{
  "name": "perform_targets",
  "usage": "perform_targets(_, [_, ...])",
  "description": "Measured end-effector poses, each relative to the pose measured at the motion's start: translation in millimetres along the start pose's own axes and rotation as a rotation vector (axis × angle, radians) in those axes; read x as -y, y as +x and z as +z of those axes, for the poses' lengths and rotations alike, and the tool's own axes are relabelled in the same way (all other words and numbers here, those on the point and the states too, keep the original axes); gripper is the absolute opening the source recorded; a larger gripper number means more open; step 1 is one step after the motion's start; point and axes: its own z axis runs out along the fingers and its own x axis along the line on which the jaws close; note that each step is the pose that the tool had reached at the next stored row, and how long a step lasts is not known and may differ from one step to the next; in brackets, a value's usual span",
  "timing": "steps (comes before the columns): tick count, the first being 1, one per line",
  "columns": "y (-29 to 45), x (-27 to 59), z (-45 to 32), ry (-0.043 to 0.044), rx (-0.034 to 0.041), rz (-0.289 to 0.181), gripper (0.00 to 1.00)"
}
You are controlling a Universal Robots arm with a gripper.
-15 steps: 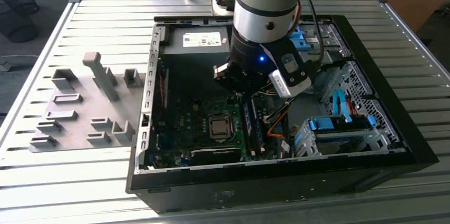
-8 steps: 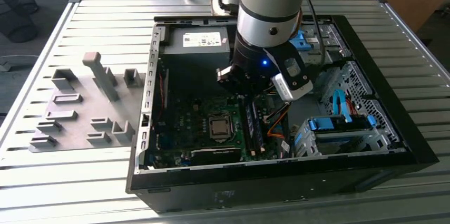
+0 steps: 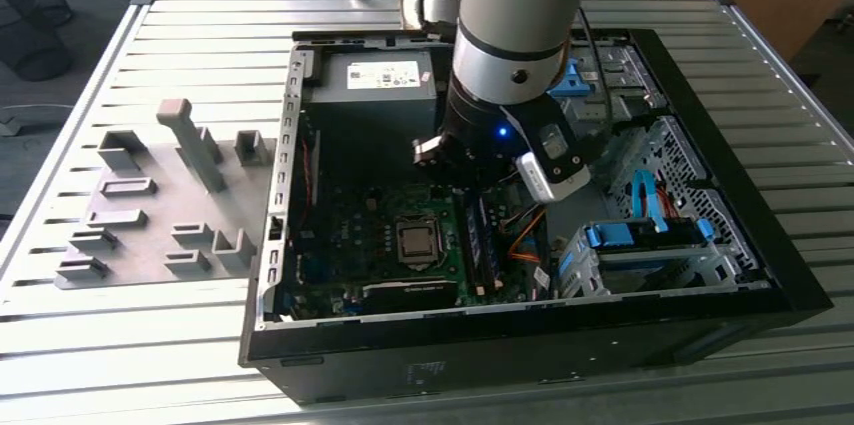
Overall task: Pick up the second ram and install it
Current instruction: 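Insert the second ram into the second slot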
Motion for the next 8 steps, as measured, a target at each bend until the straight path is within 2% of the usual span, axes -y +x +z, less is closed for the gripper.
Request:
perform_targets(4, [-2.3,0.1,6.3,-0.0005,-0.0017,0.000,0.14])
perform_targets(8, [-3.4,0.2,6.7,-0.0006,-0.0020,0.002,0.14])
